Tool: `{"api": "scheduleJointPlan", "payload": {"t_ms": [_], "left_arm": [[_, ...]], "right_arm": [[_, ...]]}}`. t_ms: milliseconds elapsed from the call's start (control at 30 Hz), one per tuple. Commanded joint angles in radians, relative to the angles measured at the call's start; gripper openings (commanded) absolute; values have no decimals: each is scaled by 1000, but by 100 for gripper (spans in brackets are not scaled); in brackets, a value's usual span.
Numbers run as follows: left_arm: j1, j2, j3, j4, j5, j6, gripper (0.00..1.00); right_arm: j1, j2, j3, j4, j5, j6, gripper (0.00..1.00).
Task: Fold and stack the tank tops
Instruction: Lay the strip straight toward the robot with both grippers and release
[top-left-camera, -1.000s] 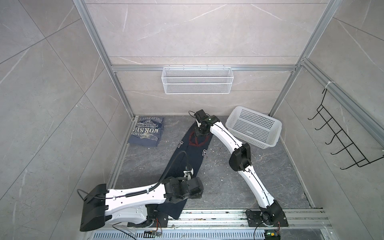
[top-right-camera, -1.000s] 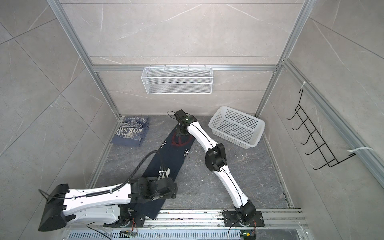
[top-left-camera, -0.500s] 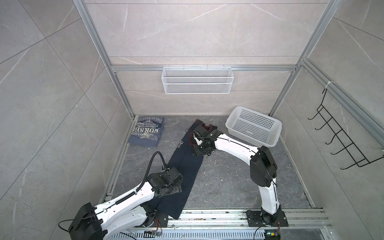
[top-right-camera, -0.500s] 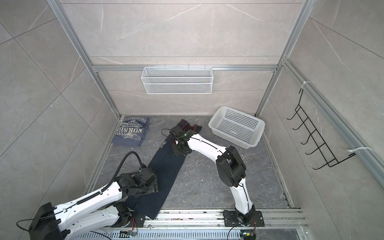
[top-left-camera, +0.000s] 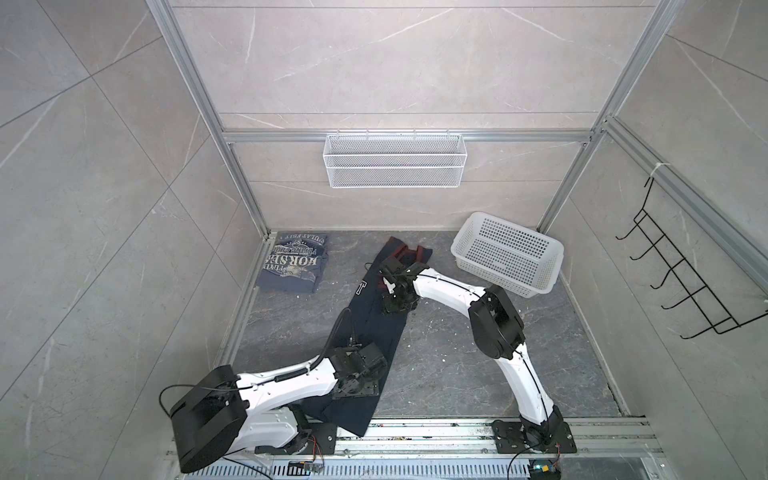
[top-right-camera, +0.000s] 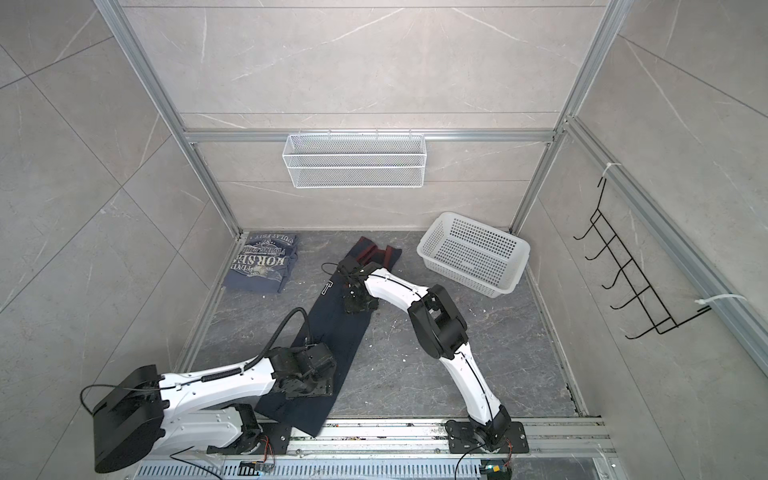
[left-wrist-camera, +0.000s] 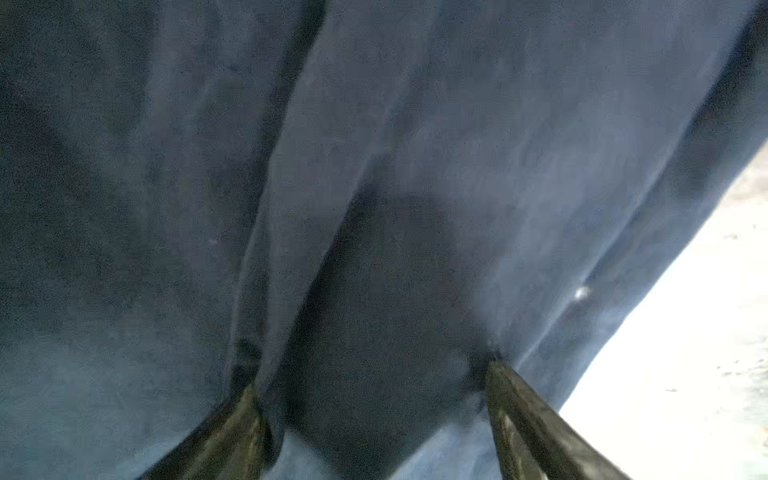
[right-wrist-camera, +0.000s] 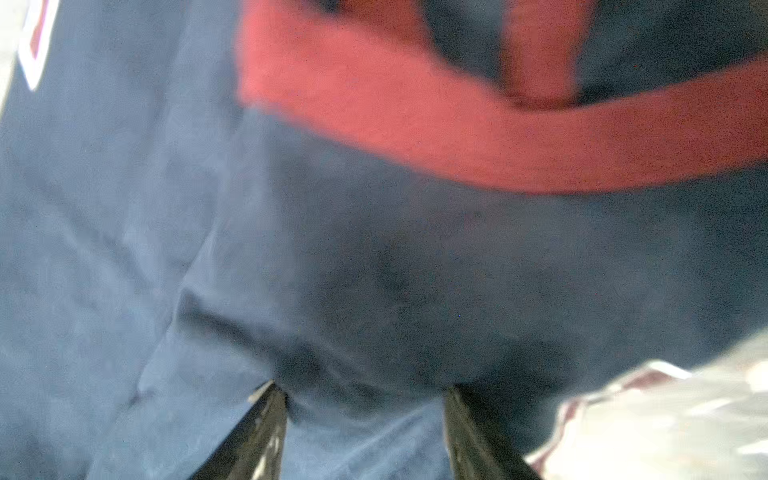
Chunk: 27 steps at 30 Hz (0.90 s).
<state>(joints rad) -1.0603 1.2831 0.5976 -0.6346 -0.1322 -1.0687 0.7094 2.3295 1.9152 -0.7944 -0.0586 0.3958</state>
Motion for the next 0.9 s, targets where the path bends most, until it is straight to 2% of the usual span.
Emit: {"api": "scheduleJointPlan", "payload": {"t_ms": [0, 133, 267, 433, 667, 767, 867], "left_arm": [[-69, 116, 35, 268, 134, -57, 81], [-113, 224, 172, 339, 162, 17, 82], [-122, 299, 303, 385, 213, 119, 82], [-124, 225, 322, 360, 175, 154, 84], [-111, -46, 186, 161, 21, 98, 85], [-66, -126, 128, 94, 41, 64, 83], [-60, -168, 103, 31, 47, 29, 82]], "right_arm": [[-67, 36, 12, -57, 75, -43, 62], [-132, 22, 17, -43, 77, -70, 62], [-147, 42, 82, -59, 76, -96, 62], [-149, 14, 113, -102, 84, -97, 62], [-149, -295, -190, -2, 59, -44, 63], [-148, -462, -374, 44, 31, -2, 63], [-147, -657, -593, 91, -25, 66, 63]]}}
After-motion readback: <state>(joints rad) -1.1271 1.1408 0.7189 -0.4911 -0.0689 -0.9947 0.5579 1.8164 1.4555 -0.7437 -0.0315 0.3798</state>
